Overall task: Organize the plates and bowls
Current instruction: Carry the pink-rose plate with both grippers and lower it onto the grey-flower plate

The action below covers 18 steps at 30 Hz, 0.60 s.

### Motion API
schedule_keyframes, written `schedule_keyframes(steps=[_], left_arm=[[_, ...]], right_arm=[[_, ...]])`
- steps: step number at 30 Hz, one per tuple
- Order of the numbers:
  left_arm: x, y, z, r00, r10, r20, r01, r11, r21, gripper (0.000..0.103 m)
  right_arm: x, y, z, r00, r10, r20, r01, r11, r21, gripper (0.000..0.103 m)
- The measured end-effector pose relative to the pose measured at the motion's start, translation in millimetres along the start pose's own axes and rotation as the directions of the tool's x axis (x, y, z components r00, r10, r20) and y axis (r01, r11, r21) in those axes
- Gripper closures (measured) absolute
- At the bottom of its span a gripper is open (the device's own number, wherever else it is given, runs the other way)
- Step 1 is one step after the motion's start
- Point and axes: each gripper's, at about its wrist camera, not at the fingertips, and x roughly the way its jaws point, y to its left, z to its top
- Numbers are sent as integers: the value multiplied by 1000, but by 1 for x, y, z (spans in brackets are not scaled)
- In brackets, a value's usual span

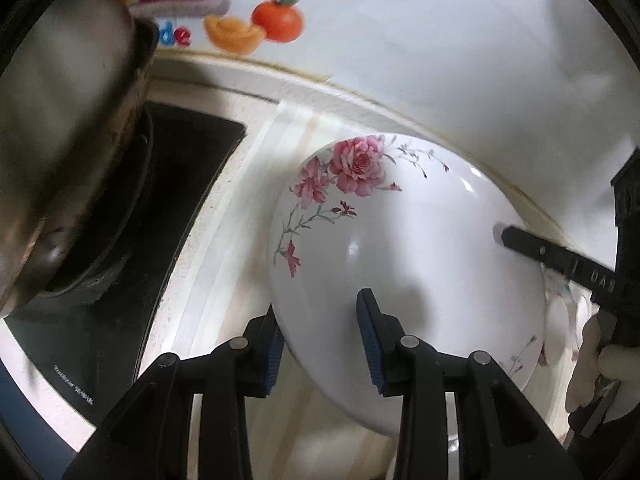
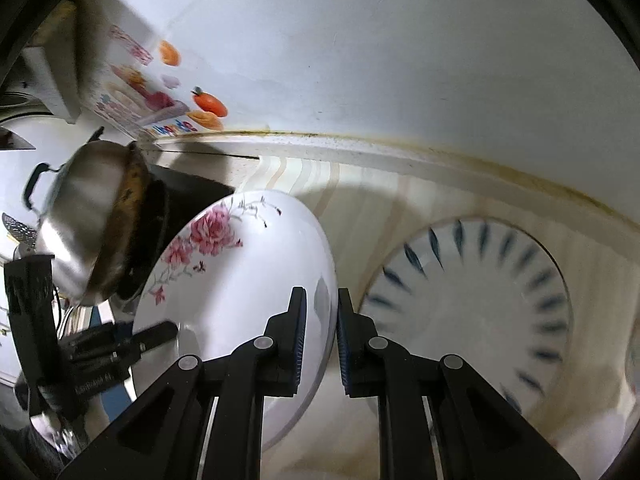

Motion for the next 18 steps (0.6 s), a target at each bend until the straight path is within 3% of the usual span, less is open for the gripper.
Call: schedule_keyframes(steps=[7, 18], left_arm=[[-34, -37, -31, 999, -36, -6, 36, 992, 118, 71], [-13, -84, -88, 991, -58, -124, 90, 958, 273, 71]], right_arm=[[-67, -6, -76, 999, -12, 41, 10, 998, 55, 87], [-107, -37, -205, 998, -55, 16, 51, 979, 197, 87]])
